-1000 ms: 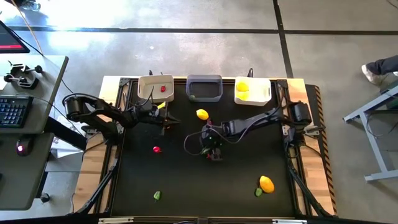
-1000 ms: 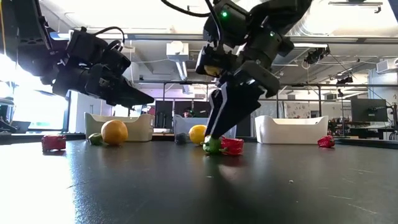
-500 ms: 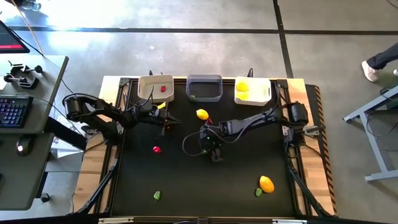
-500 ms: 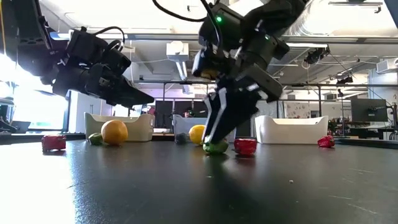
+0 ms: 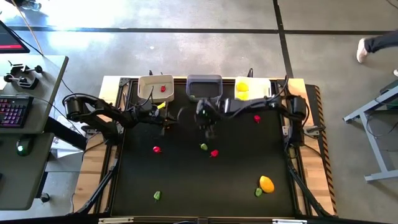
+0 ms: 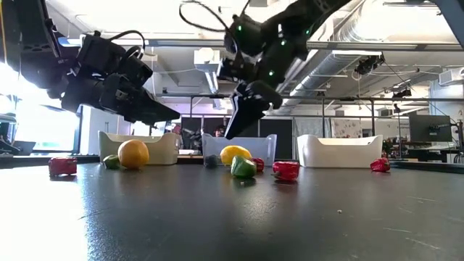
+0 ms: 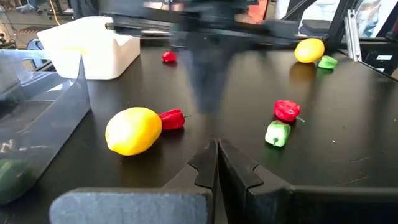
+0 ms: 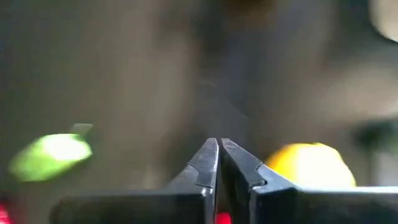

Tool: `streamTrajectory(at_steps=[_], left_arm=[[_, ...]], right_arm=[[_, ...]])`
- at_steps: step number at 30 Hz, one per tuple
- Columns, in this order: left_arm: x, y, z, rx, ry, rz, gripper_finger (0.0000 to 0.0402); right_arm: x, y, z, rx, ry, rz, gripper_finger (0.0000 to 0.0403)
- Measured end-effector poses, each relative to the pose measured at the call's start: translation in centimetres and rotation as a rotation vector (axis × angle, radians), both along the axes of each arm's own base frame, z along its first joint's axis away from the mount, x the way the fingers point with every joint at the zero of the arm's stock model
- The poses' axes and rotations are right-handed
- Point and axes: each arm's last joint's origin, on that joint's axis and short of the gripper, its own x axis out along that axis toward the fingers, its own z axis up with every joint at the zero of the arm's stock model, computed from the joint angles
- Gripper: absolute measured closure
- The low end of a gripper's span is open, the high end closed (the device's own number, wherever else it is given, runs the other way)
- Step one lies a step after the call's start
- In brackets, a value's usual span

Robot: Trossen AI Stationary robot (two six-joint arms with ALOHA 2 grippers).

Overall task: Sort produce into baskets
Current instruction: Put the green bell pepper into the transparent bin

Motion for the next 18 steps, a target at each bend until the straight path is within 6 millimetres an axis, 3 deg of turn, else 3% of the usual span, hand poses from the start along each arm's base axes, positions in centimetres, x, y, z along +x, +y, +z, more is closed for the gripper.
streamTrajectory(at_steps=[5,8,13,18], left_arm=[[0.0,0.0,-0.1,-0.007,0.007,0.001,0.0401],[0.0,0.0,-0.2,-0.012,0.020,0.001,0.0401],[-0.1,0.0,-0.4,-0.022,0.044,0.001,0.0401],[-0.1,-0.1,-0.5,-0.034,0.051,0.004,0.0401]], right_arm=[[-0.5,-4.6,0.4,0.007,-0.058,-0.127,0.0399],[-0.9,-5.4,0.3,0.095,-0.064,-0.135,0.0398],[-0.6,-2.9,0.1,0.118,-0.011,-0.122,0.0392],[-0.3,0.7,-0.2,0.164,0.049,-0.153,0.0353]])
